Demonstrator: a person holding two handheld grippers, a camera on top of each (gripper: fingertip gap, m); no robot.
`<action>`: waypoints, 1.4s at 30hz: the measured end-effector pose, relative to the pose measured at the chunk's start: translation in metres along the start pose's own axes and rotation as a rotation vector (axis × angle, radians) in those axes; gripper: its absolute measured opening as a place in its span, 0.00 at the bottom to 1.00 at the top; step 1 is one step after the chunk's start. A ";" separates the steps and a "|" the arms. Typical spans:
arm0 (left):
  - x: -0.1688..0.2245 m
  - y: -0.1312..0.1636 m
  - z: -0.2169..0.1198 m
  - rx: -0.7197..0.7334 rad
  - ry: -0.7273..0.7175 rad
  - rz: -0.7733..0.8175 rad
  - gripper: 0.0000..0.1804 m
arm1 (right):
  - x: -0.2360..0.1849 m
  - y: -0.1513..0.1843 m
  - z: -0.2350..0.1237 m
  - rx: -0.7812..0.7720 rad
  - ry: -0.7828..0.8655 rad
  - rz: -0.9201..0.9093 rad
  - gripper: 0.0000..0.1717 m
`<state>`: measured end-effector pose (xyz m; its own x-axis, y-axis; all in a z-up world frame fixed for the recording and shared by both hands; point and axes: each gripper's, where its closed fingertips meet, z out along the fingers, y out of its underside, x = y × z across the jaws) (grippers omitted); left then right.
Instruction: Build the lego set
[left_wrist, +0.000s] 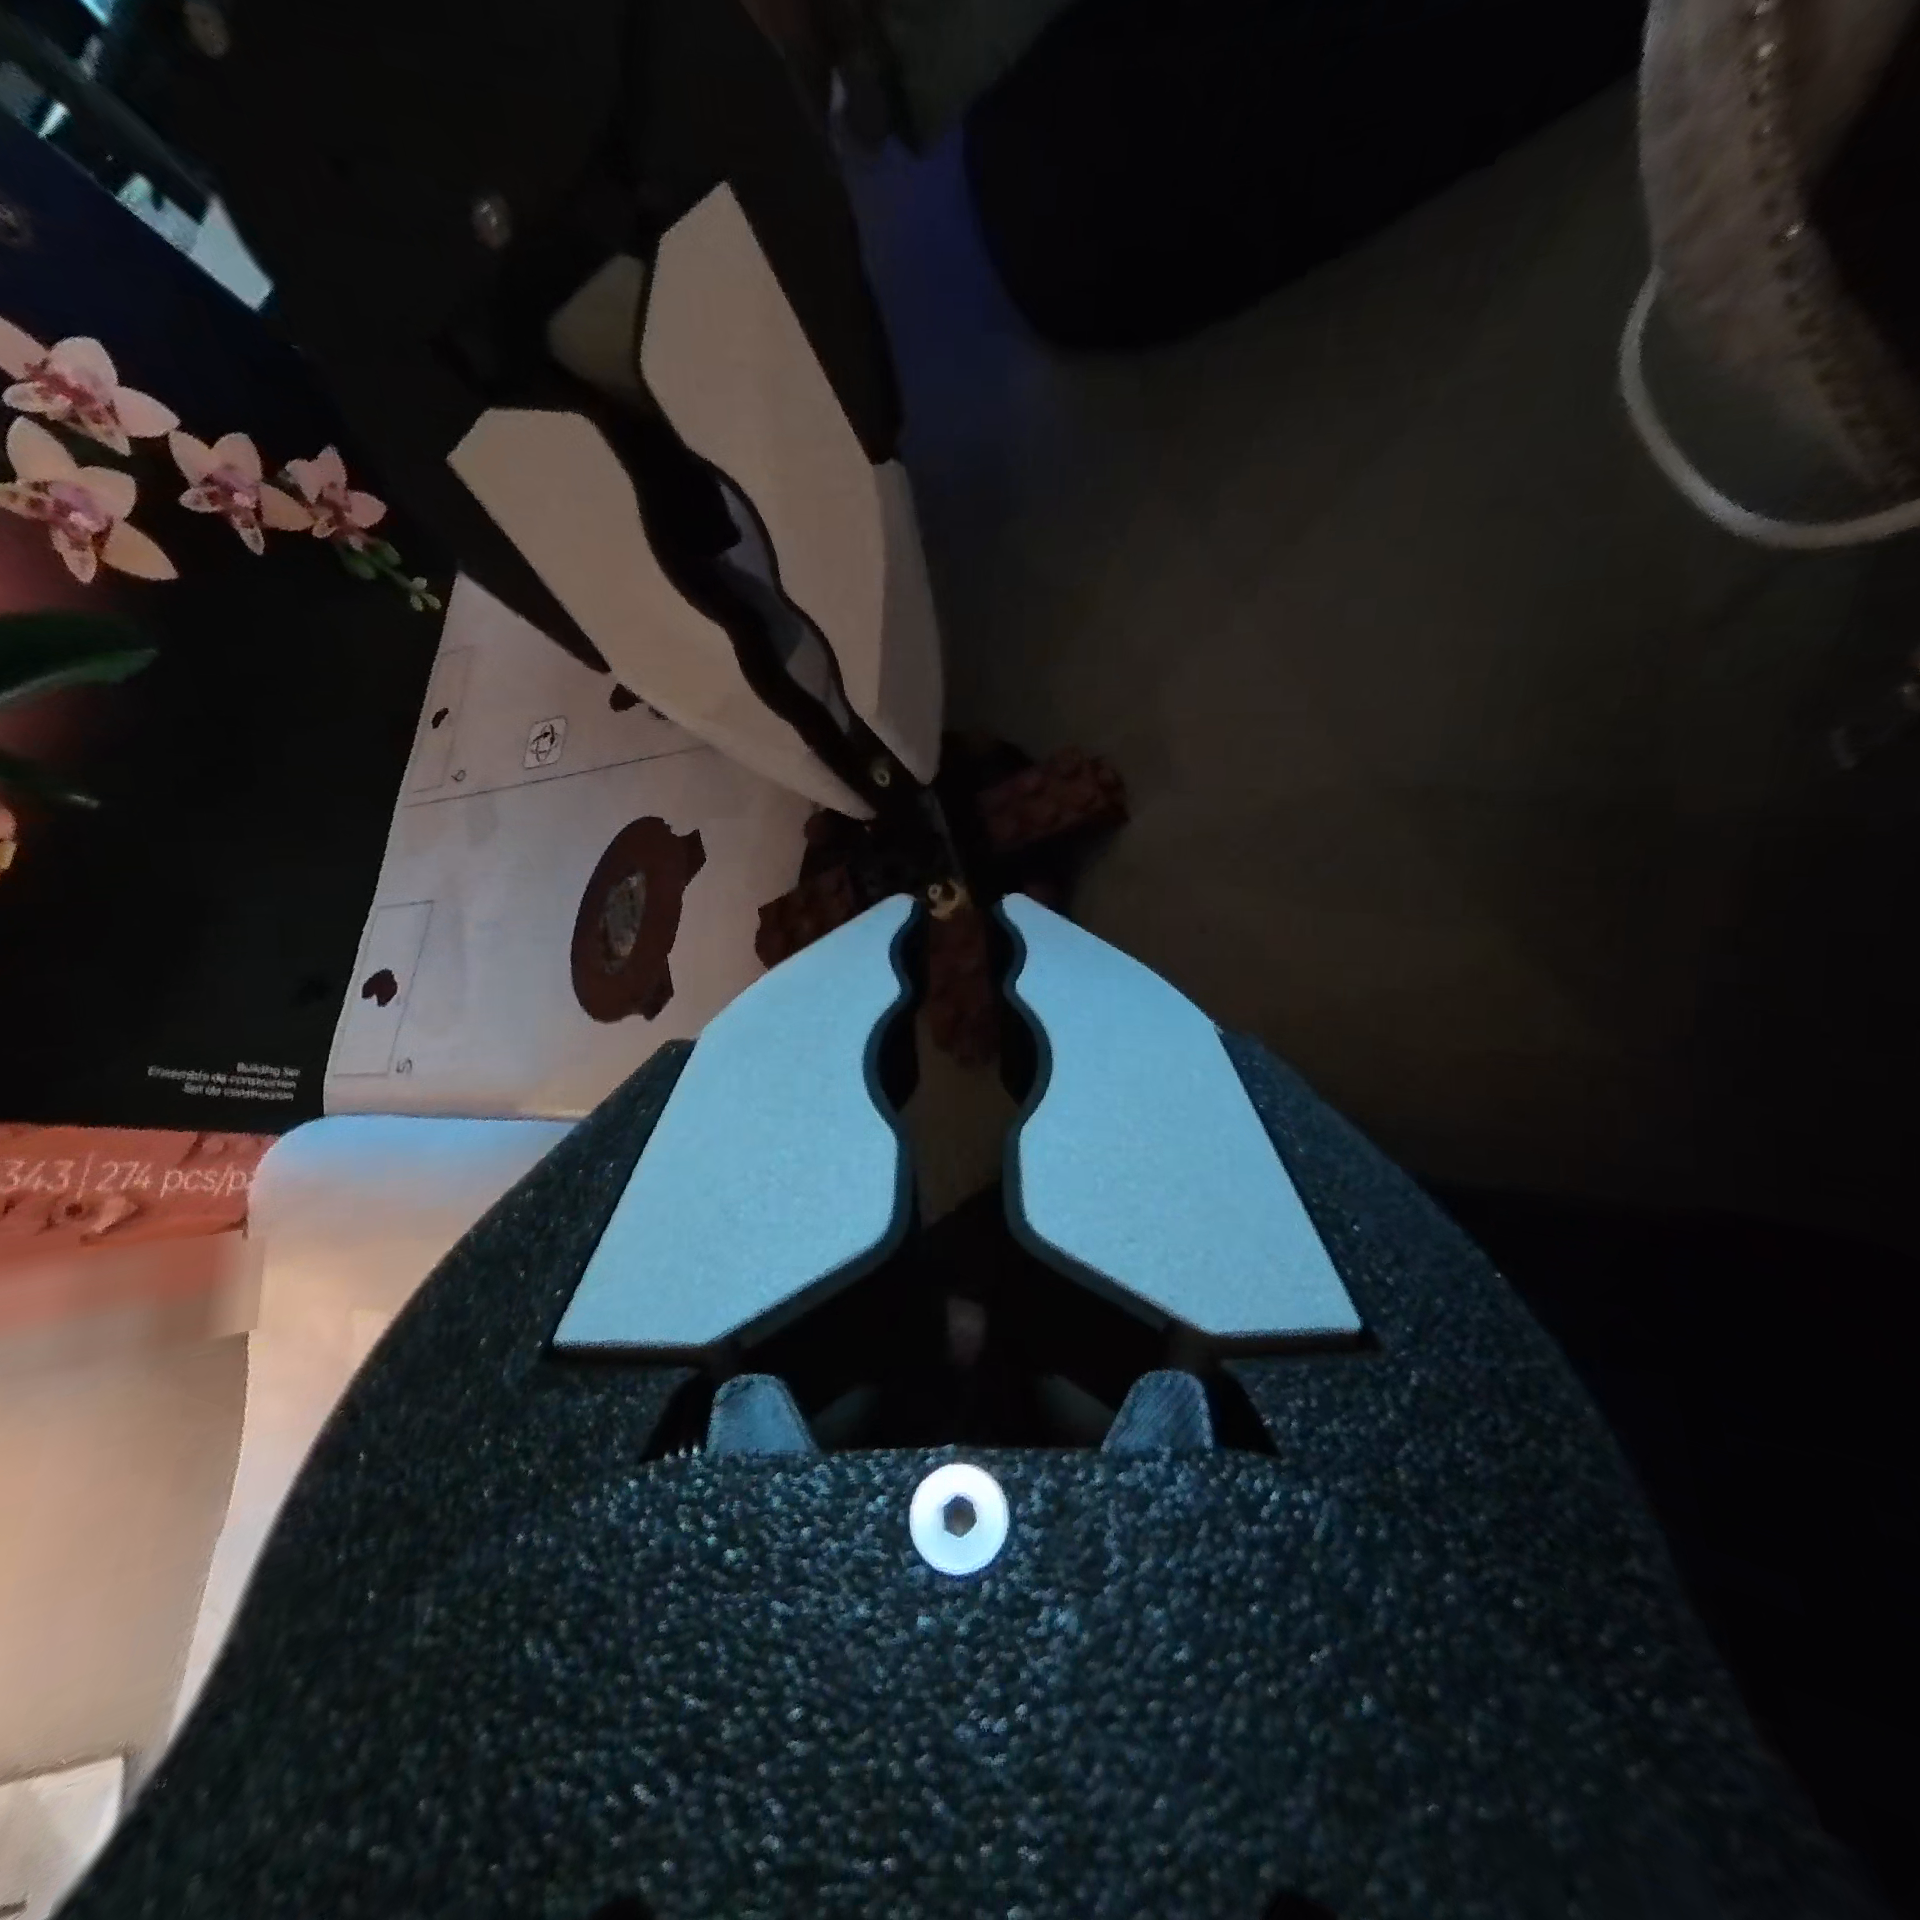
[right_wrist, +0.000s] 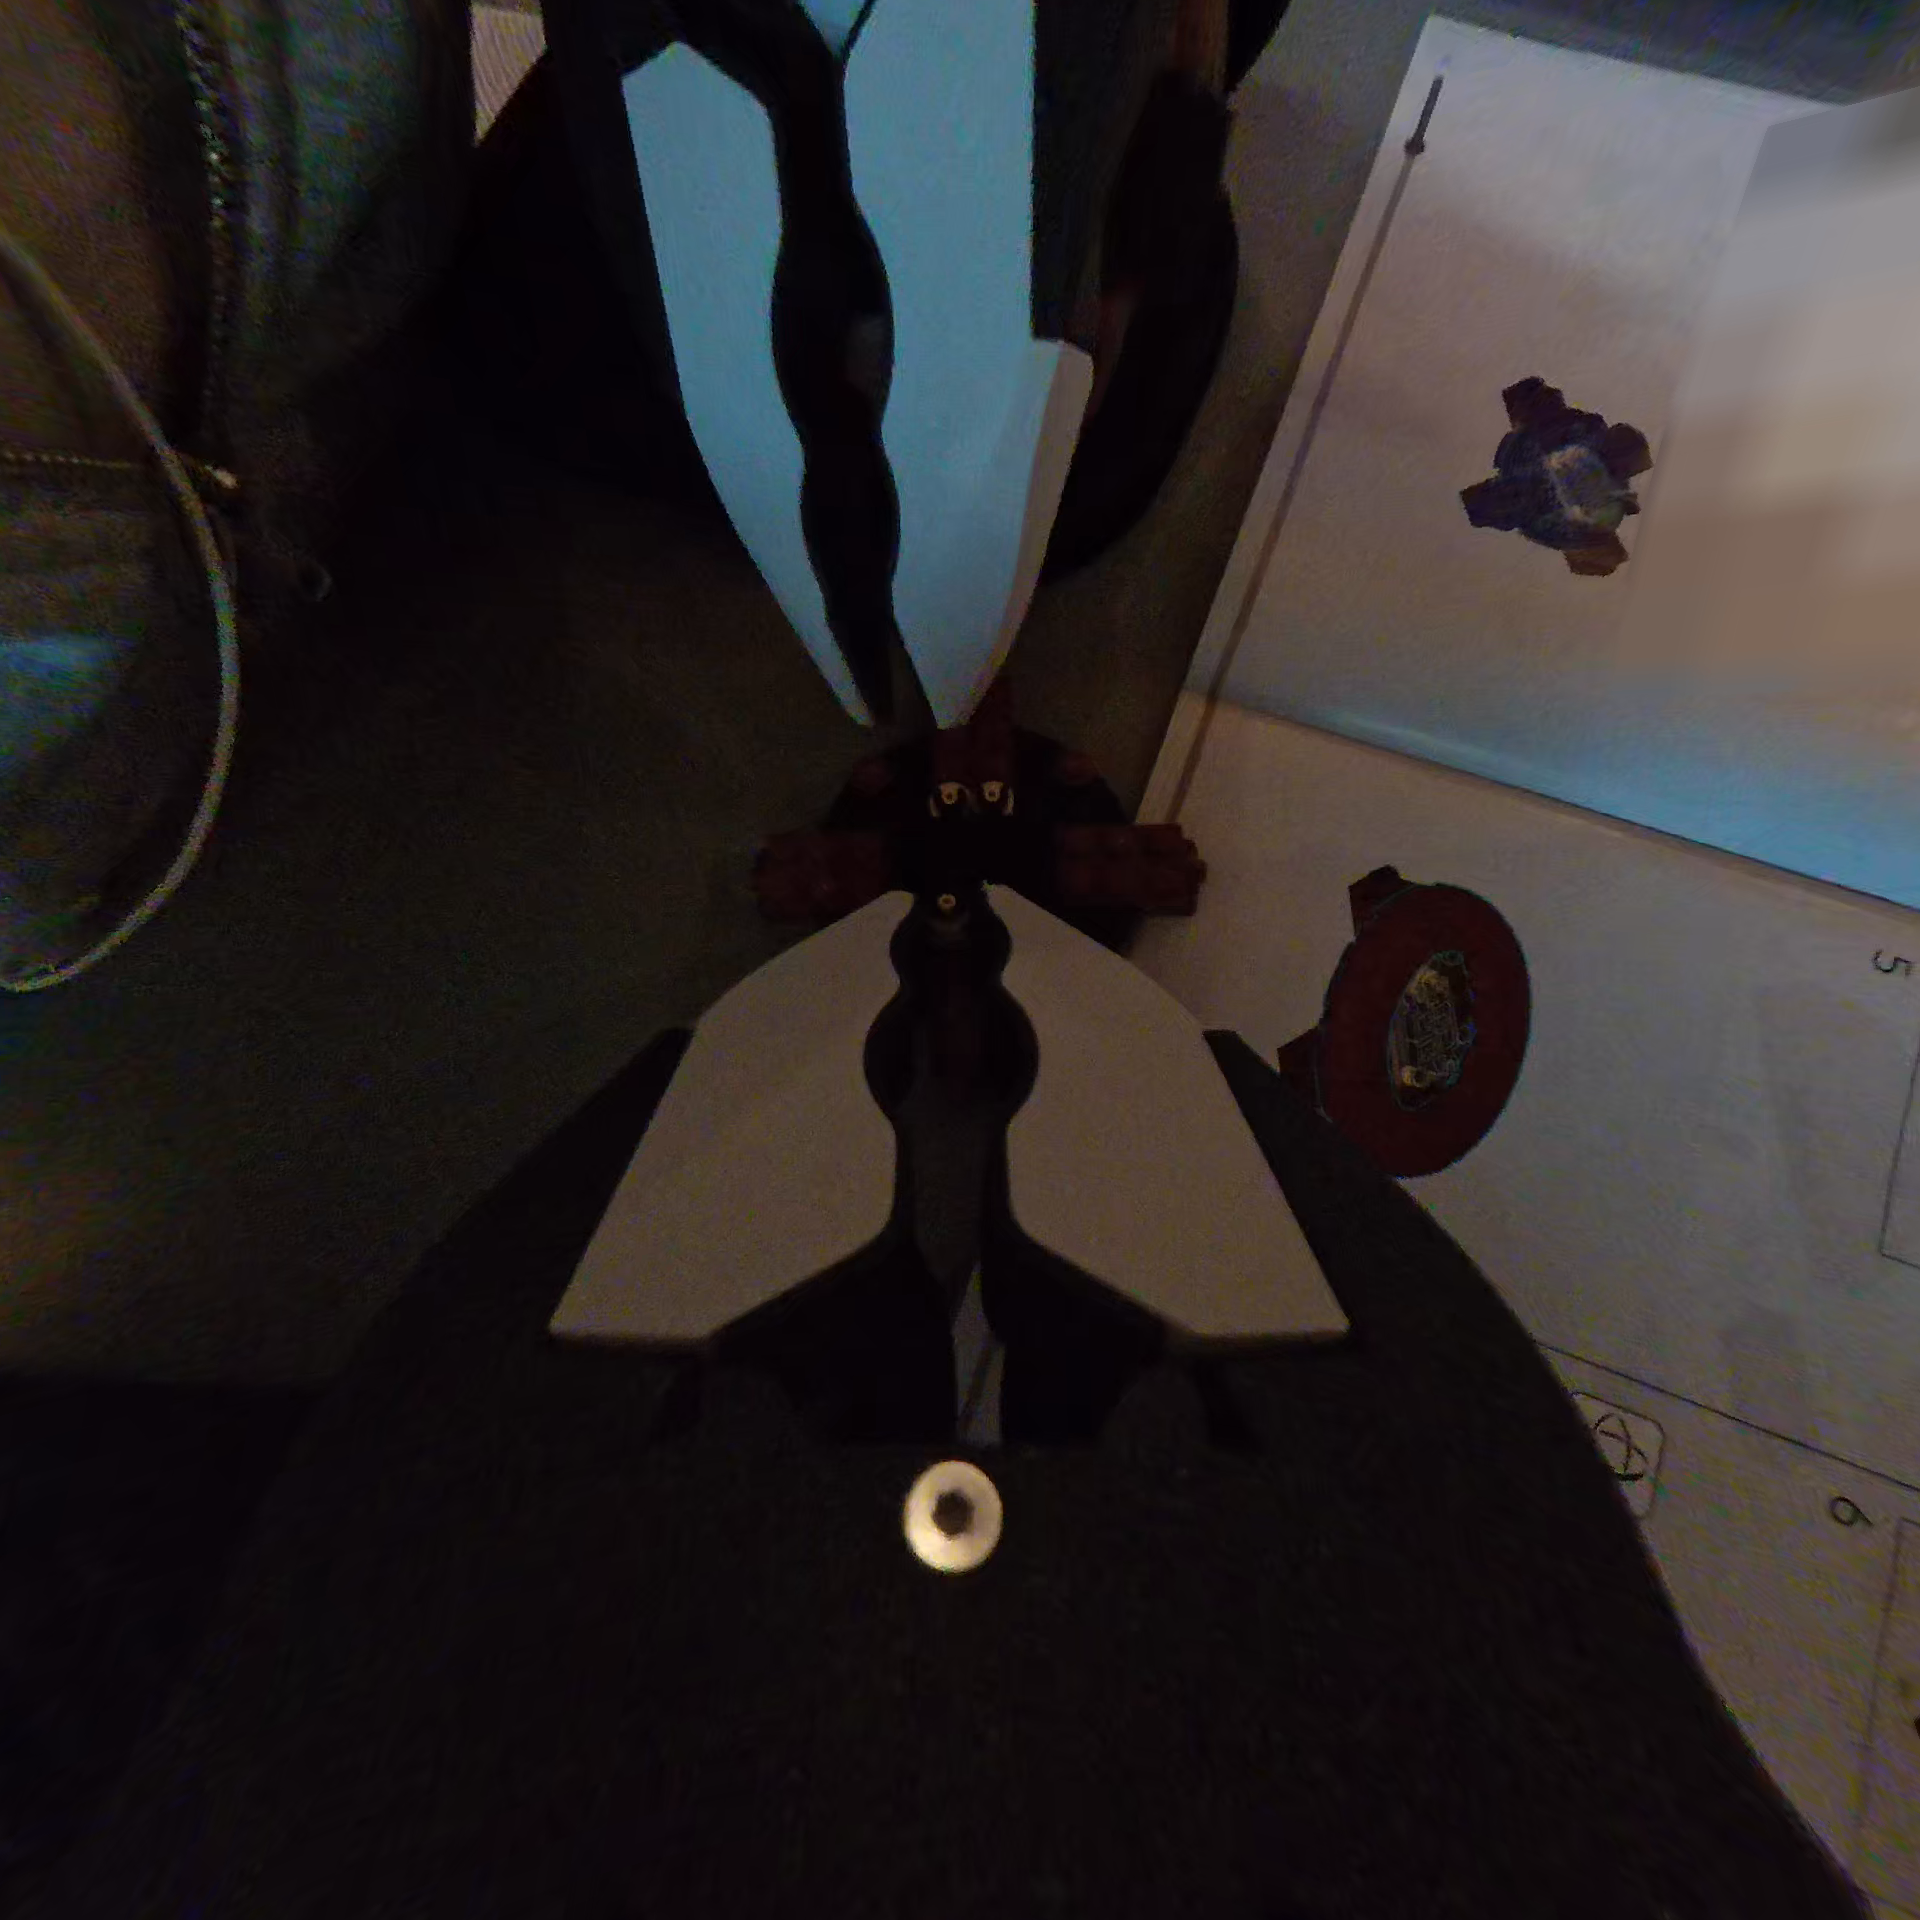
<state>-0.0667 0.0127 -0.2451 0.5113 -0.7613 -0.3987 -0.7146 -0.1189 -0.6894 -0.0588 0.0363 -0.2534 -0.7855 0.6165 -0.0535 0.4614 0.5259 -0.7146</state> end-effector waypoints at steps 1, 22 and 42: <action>-0.001 0.000 0.001 -0.002 -0.002 0.004 0.06 | 0.000 0.000 0.000 -0.015 0.001 -0.003 0.03; -0.003 -0.008 0.022 0.007 0.019 0.080 0.05 | 0.000 0.002 0.000 -0.245 0.049 -0.057 0.03; -0.005 -0.003 0.026 -0.032 0.059 0.003 0.03 | 0.001 0.001 -0.013 -0.143 0.127 0.082 0.03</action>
<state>-0.0546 0.0330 -0.2567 0.4810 -0.7978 -0.3634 -0.7311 -0.1363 -0.6686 -0.0538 0.0444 -0.2449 -0.6889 0.7247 -0.0127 0.5824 0.5431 -0.6048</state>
